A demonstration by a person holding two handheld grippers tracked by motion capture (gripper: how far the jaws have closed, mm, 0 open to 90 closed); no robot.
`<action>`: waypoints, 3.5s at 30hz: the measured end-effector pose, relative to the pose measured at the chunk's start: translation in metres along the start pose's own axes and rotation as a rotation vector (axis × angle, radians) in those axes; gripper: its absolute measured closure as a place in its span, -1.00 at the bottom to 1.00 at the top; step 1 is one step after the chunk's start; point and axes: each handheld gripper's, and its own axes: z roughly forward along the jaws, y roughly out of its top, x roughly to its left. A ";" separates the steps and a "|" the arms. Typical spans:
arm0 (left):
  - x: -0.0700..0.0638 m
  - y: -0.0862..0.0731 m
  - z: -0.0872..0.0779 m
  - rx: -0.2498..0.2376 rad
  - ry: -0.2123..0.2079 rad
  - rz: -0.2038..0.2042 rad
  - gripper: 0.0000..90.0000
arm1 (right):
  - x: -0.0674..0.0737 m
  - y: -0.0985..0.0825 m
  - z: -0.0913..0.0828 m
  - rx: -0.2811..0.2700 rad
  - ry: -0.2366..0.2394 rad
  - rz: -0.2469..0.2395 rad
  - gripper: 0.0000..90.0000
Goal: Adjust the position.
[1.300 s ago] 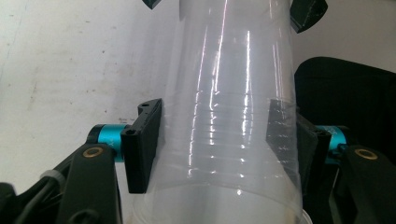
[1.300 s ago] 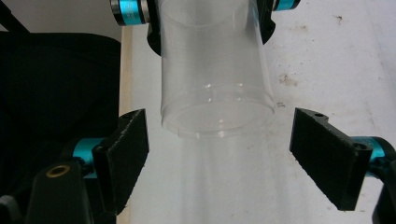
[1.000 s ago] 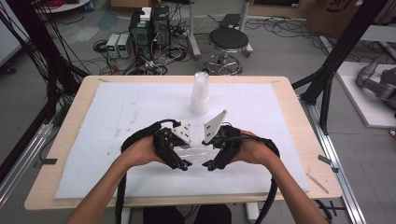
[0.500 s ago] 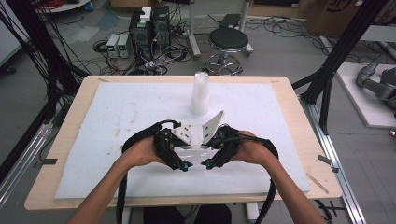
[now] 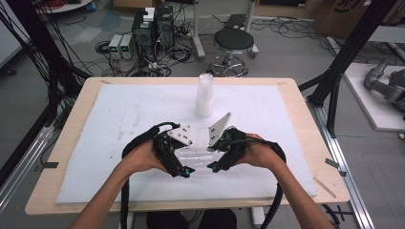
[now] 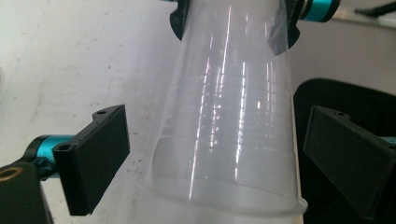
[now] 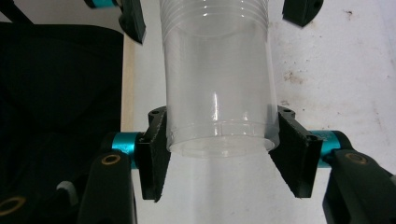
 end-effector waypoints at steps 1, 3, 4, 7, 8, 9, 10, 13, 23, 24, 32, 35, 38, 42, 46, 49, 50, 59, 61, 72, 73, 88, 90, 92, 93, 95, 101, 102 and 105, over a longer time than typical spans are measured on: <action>-0.001 -0.003 -0.002 -0.027 -0.004 -0.005 -0.84 | 0.001 -0.001 0.000 -0.003 -0.001 0.007 -0.04; -0.002 -0.011 -0.006 -0.086 0.010 -0.019 -0.86 | 0.001 -0.005 -0.001 -0.017 -0.011 0.017 -0.04; -0.002 -0.015 -0.008 -0.115 0.016 -0.022 -0.87 | 0.003 -0.008 -0.002 -0.028 -0.012 0.029 -0.04; -0.005 -0.028 -0.011 -0.198 0.044 -0.038 -0.87 | 0.004 -0.016 -0.003 -0.083 -0.024 0.050 -0.04; -0.005 -0.028 -0.011 -0.198 0.044 -0.038 -0.87 | 0.004 -0.016 -0.003 -0.083 -0.024 0.050 -0.04; -0.006 -0.036 -0.013 -0.243 0.052 -0.055 -0.87 | 0.006 -0.022 -0.003 -0.121 -0.025 0.071 -0.04; -0.006 -0.036 -0.013 -0.243 0.052 -0.055 -0.87 | 0.007 -0.025 -0.003 -0.140 -0.027 0.080 -0.04; -0.011 -0.048 -0.016 -0.370 0.068 -0.044 -0.87 | 0.010 -0.034 -0.003 -0.205 -0.041 0.091 -0.04; -0.017 -0.070 -0.007 -0.570 0.041 -0.071 -0.87 | 0.022 -0.063 0.004 -0.473 -0.053 0.140 -0.04; -0.017 -0.071 -0.007 -0.595 0.042 -0.072 -0.87 | 0.023 -0.065 0.004 -0.497 -0.055 0.140 -0.04; -0.022 -0.074 -0.002 -0.659 0.028 -0.070 -0.87 | 0.032 -0.080 0.013 -0.656 -0.066 0.132 -0.04; -0.023 -0.073 0.000 -0.678 0.024 -0.071 -0.87 | 0.035 -0.083 0.015 -0.697 -0.082 0.121 -0.04; -0.025 -0.073 0.002 -0.690 0.020 -0.074 -0.87 | 0.038 -0.087 0.016 -0.736 -0.090 0.117 -0.04; -0.025 -0.070 0.004 -0.694 0.013 -0.079 -0.87 | 0.039 -0.091 0.019 -0.760 -0.081 0.116 -0.04; -0.025 -0.065 0.007 -0.701 0.006 -0.074 -0.87 | 0.039 -0.091 0.018 -0.768 -0.081 0.109 -0.04; -0.025 -0.060 0.010 -0.703 -0.004 -0.071 -0.87 | 0.039 -0.091 0.018 -0.769 -0.077 0.106 -0.04; -0.025 -0.058 0.011 -0.705 -0.006 -0.072 -0.87 | 0.039 -0.091 0.018 -0.769 -0.078 0.106 -0.04; -0.025 -0.037 0.021 -0.715 -0.036 -0.054 -0.87 | 0.038 -0.088 0.021 -0.772 -0.062 0.094 -0.04; -0.024 -0.036 0.022 -0.719 -0.039 -0.059 -0.87 | 0.038 -0.088 0.022 -0.774 -0.059 0.093 -0.04; -0.024 -0.036 0.022 -0.732 -0.068 -0.042 -0.56 | 0.037 -0.087 0.024 -0.769 -0.046 0.079 -0.04; -0.024 -0.036 0.022 -0.738 -0.073 -0.035 -0.49 | 0.038 -0.087 0.024 -0.767 -0.045 0.080 -0.04; -0.026 -0.037 0.020 -0.738 -0.056 -0.013 -0.28 | 0.040 -0.082 0.028 -0.738 -0.061 0.113 -0.70; -0.025 -0.038 0.018 -0.732 -0.051 -0.013 -0.28 | 0.041 -0.081 0.028 -0.713 -0.078 0.128 -0.70; -0.025 -0.038 0.018 -0.727 -0.048 -0.015 -0.28 | 0.041 -0.081 0.028 -0.708 -0.085 0.127 -0.70; -0.025 -0.039 0.017 -0.722 -0.045 -0.016 -0.28 | 0.041 -0.082 0.029 -0.705 -0.094 0.127 -0.70; -0.025 -0.039 0.016 -0.703 -0.030 -0.019 -0.28 | 0.042 -0.085 0.028 -0.692 -0.120 0.145 -0.70; -0.014 -0.039 0.011 -0.554 0.037 -0.032 -0.28 | 0.040 -0.106 0.029 -0.657 -0.257 0.272 -0.70; -0.012 -0.038 0.010 -0.529 0.048 -0.033 -0.28 | 0.039 -0.110 0.030 -0.649 -0.277 0.285 -0.70; -0.002 -0.036 0.007 -0.449 0.076 -0.035 -0.28 | 0.037 -0.119 0.030 -0.618 -0.358 0.346 -0.70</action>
